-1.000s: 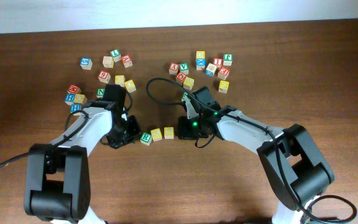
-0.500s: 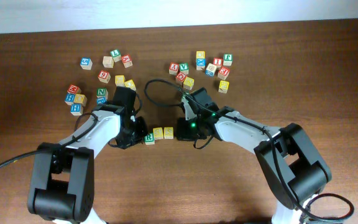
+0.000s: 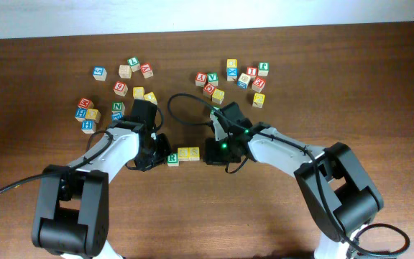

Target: Spell out RSS

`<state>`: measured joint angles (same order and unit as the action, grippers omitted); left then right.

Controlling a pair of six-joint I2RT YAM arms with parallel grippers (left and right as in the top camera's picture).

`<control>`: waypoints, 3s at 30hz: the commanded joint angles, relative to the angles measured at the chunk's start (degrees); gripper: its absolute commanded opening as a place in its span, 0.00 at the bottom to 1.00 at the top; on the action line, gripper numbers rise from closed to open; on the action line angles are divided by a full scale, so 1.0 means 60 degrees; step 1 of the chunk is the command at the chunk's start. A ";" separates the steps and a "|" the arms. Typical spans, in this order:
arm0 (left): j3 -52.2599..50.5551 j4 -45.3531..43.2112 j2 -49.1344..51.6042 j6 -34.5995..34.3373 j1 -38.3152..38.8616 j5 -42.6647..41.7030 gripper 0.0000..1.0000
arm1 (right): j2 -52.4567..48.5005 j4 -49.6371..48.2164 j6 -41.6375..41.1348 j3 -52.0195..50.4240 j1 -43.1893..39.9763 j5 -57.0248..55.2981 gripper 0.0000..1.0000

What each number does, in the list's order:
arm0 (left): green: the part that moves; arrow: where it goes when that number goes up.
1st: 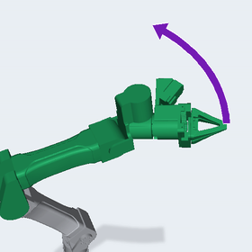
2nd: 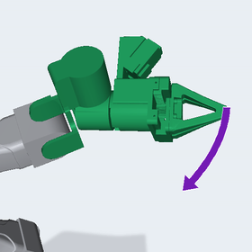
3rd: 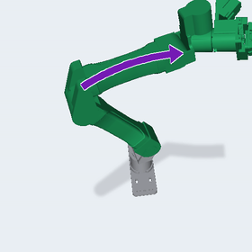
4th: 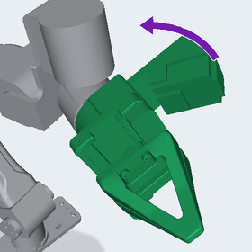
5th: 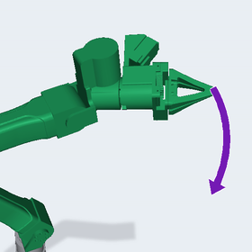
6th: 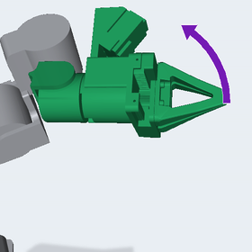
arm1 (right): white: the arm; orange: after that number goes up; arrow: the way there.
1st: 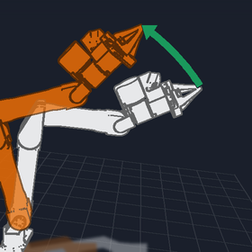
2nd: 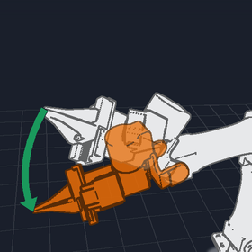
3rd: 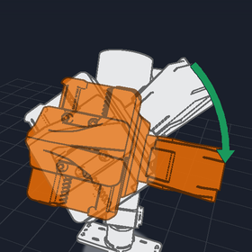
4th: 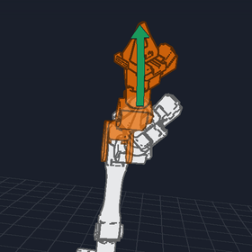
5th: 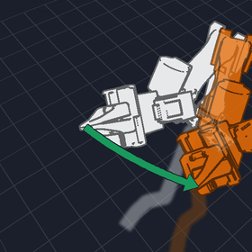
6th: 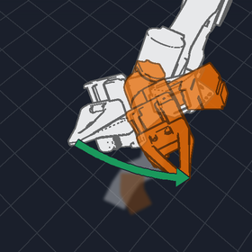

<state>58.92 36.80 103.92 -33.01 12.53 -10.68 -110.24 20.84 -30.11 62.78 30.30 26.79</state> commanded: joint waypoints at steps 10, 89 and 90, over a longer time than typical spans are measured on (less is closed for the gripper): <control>0.1472 0.2688 -0.0189 0.0597 -0.0947 0.1268 0.00 | 0.0328 0.3803 0.0984 0.2499 -0.0517 -0.1599 0.04; -0.0634 -0.0138 -0.0641 0.0437 0.1840 0.1814 0.00 | 0.2124 0.5635 0.0976 0.2772 -0.2940 -0.1832 0.98; -0.0634 -0.0168 -0.0641 0.0437 0.1840 0.1814 0.00 | 0.2124 0.5635 0.0976 0.2772 -0.2936 -0.1832 0.98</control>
<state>55.57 36.14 99.46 -29.82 23.51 -0.56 -98.02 54.68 -24.23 78.65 13.04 16.27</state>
